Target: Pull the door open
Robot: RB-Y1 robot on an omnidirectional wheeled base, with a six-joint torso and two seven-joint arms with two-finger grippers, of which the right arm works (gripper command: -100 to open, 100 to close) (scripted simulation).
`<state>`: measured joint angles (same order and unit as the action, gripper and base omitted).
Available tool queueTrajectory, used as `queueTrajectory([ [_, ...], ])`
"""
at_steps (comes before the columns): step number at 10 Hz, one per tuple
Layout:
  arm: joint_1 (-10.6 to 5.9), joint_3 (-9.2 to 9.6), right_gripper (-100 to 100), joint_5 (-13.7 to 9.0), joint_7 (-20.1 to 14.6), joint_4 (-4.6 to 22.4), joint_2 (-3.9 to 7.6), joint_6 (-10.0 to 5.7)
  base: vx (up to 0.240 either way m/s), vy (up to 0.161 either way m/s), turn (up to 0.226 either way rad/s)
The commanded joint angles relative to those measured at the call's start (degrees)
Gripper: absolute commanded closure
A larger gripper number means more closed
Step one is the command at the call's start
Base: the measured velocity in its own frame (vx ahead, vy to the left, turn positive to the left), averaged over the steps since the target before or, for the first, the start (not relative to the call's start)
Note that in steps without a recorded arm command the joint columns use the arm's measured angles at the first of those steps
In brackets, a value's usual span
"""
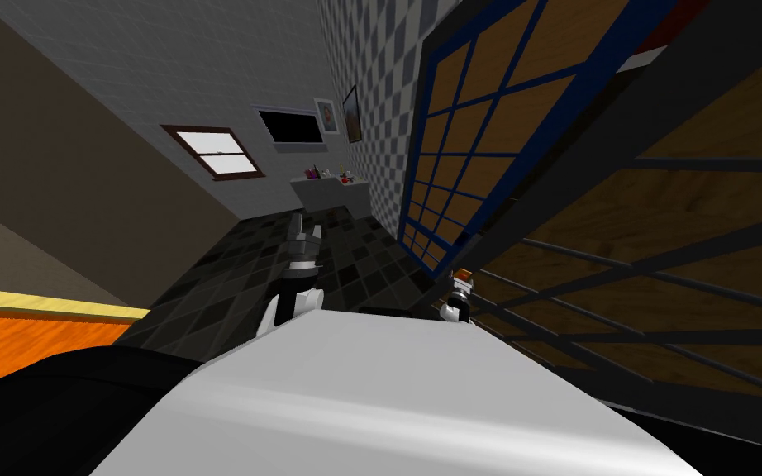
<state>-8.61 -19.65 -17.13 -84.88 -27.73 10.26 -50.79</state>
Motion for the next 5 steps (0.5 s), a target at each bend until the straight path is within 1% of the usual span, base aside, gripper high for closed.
queueTrajectory([
  [1,0.0,0.0,-100,0.0,0.0,0.0,0.0,0.0,0.052,-0.001,0.007],
  [2,0.0,0.0,100,0.0,0.0,0.0,0.0,0.0,-0.005,-0.002,-0.021],
  [5,0.0,0.0,100,0.0,0.0,0.0,0.0,0.0,-0.018,-0.005,0.003],
])
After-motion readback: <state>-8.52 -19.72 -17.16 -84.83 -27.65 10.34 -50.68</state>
